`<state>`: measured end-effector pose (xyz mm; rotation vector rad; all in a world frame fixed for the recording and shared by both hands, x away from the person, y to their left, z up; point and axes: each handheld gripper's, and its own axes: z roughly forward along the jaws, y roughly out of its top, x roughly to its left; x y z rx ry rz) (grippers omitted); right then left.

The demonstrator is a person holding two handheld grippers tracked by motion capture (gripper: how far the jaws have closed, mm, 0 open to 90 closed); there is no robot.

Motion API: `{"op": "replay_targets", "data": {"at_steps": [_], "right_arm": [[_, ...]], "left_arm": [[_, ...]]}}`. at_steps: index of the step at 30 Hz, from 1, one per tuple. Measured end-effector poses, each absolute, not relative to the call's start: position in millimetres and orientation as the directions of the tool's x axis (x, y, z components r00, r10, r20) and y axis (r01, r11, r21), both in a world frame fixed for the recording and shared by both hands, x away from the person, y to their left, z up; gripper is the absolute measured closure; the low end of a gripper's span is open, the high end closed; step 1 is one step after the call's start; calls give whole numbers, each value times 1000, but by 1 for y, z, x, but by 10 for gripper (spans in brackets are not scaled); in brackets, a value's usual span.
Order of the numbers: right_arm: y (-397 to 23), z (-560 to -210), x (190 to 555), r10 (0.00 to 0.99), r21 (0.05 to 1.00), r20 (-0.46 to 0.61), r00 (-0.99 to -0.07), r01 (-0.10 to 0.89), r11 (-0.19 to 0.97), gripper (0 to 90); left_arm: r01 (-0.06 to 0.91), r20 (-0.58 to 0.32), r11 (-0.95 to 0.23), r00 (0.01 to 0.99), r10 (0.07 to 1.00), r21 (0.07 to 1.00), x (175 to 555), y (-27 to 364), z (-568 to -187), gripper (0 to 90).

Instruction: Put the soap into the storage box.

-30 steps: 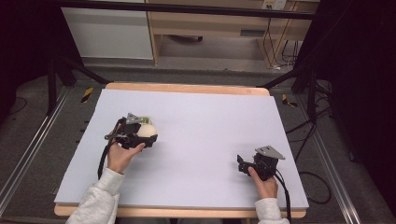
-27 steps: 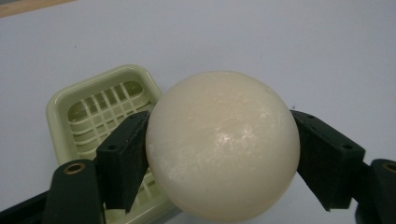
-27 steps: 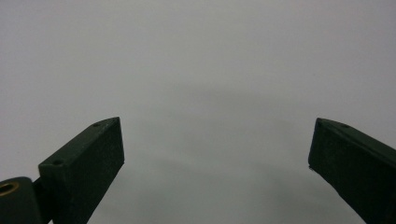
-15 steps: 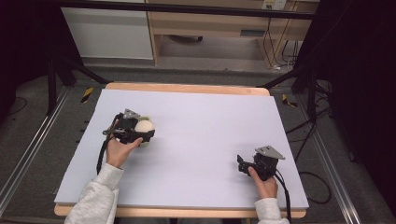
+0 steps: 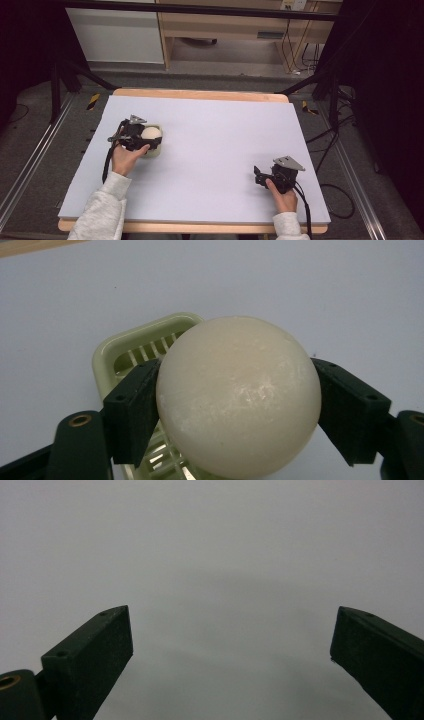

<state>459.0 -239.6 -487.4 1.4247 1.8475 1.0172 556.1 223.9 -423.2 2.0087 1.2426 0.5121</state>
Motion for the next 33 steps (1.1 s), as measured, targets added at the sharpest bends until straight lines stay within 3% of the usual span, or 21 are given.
{"op": "replay_targets", "data": {"at_steps": [33], "right_arm": [[-239,-487,459,968,844,1,-252,520,134,38]], "left_arm": [[655,-1,-317,436,900,686,567,234,-439,243]]}}
